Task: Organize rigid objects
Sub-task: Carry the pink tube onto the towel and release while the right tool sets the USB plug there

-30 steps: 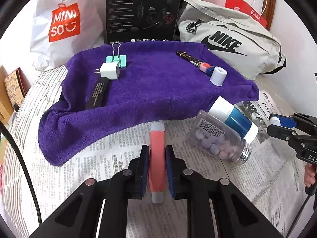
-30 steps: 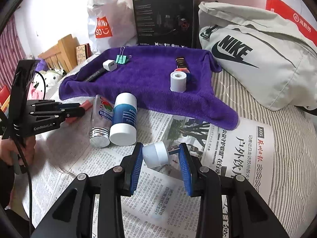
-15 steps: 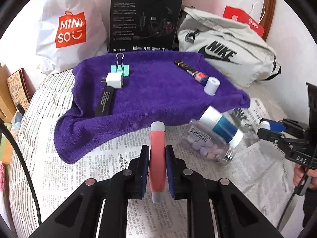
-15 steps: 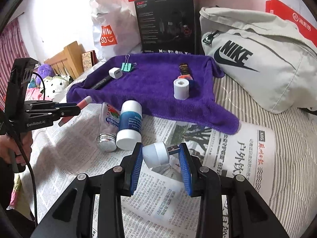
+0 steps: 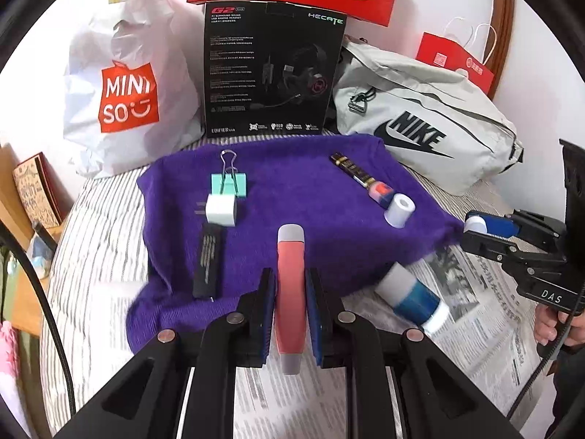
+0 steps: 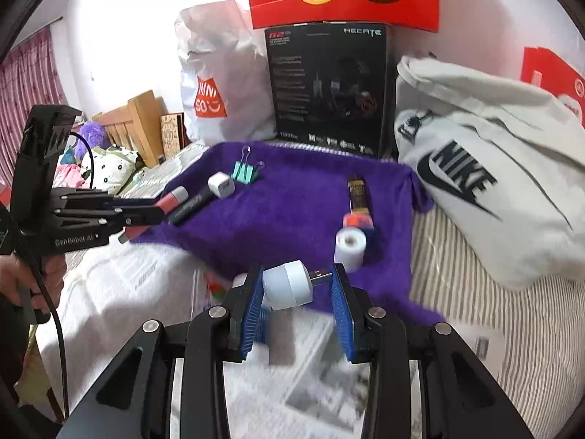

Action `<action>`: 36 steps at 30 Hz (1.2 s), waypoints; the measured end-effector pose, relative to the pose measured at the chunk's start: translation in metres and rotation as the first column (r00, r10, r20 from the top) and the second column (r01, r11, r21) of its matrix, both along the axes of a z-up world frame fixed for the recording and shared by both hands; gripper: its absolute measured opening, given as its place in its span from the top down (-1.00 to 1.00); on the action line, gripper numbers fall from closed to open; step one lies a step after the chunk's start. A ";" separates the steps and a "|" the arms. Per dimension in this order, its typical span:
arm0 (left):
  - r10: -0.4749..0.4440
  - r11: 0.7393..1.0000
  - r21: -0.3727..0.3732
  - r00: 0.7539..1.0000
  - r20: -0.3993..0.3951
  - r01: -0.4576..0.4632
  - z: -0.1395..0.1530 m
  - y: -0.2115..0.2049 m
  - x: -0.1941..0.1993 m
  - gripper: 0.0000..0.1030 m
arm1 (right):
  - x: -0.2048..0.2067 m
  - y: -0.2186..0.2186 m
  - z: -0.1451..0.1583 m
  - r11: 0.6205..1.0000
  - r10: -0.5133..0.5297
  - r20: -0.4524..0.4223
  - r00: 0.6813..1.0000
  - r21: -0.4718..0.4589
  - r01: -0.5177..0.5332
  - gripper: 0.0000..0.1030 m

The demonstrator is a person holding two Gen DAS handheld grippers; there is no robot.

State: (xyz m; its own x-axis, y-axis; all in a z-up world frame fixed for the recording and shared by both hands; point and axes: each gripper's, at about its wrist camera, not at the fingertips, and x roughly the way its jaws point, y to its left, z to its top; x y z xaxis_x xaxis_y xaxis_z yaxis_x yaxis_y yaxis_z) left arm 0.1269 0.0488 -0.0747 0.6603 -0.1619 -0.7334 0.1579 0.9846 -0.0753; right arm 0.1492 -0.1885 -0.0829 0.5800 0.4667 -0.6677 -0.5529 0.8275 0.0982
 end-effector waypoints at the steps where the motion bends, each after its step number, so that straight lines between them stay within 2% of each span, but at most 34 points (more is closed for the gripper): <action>1: -0.003 1.000 -0.002 1.000 -0.003 0.003 0.000 0.001 0.005 0.68 | 0.005 0.003 0.001 1.000 0.003 -0.001 1.000 0.004 -0.003 0.29; 9: 0.006 1.000 -0.012 0.999 -0.039 -0.007 -0.011 0.010 0.041 0.68 | 0.044 0.029 -0.008 1.000 0.015 -0.044 0.999 0.009 -0.015 0.29; 18: 0.005 1.000 -0.018 0.996 -0.091 -0.006 -0.028 0.015 0.072 0.68 | 0.077 0.051 -0.033 0.999 0.001 -0.102 0.995 -0.041 -0.005 0.29; 25: -0.006 1.000 0.010 0.992 -0.124 0.008 -0.042 0.007 0.087 0.68 | 0.086 0.058 -0.050 0.994 -0.006 -0.110 0.994 -0.113 -0.007 0.29; 36: -0.008 0.999 0.048 0.989 -0.150 0.015 -0.057 0.005 0.095 0.68 | 0.087 0.067 -0.052 0.989 0.033 -0.099 0.995 -0.141 -0.047 0.29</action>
